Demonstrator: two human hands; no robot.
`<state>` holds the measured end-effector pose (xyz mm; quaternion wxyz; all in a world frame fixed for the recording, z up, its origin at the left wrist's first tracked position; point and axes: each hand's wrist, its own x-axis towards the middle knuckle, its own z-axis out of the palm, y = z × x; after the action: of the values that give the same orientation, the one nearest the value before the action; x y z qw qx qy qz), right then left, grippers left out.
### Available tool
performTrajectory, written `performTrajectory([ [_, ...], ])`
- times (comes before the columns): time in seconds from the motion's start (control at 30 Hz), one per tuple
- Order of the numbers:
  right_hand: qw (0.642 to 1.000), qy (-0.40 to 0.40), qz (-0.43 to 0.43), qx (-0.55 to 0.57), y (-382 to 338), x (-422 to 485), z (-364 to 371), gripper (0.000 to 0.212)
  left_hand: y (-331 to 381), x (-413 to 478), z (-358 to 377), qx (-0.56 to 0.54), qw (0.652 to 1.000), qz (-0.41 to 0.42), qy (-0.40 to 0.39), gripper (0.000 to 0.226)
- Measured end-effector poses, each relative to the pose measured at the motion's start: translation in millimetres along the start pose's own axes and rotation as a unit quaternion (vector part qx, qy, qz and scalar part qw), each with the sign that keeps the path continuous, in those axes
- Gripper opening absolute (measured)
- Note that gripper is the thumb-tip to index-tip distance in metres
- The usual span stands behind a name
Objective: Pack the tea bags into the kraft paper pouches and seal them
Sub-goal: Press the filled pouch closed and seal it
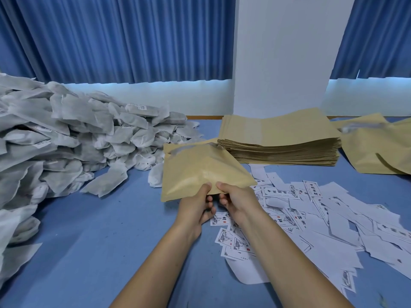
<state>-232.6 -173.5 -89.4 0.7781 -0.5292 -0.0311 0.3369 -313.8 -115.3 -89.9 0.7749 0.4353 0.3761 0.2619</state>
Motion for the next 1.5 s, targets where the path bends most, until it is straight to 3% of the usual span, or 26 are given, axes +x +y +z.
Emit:
performTrajectory([
  [0.17, 0.999, -0.023, 0.026, -0.012, 7, -3, 2, 0.007, -2, 1, 2, -0.027, 1.000, -0.003, -0.013, 0.019],
  [0.5, 1.000, -0.017, -0.005, -0.005, 6, -6, 7, 0.009, -7, -3, 4, -0.086, 0.996, 0.028, 0.015, 0.020],
  [0.77, 0.996, -0.077, 0.014, -0.047, 6, -12, 8, 0.015, -9, -11, 3, -0.030, 0.998, 0.059, 0.002, 0.030],
  [0.93, 1.000, -0.027, -0.014, -0.006, 6, -6, 7, 0.008, -3, -8, -4, -0.072, 0.991, 0.089, 0.070, 0.011],
  [1.13, 0.997, -0.076, 0.002, -0.017, 14, -11, 14, 0.006, -6, -6, -4, -0.047, 0.991, 0.108, 0.056, 0.007],
  [1.3, 0.999, -0.046, -0.016, -0.009, 13, -9, 15, 0.011, -9, -4, -6, -0.056, 0.992, 0.087, 0.076, 0.021],
  [1.5, 0.998, -0.059, 0.004, -0.010, 21, -11, 17, 0.009, -8, -2, -6, 0.031, 0.990, 0.097, 0.096, 0.029],
])
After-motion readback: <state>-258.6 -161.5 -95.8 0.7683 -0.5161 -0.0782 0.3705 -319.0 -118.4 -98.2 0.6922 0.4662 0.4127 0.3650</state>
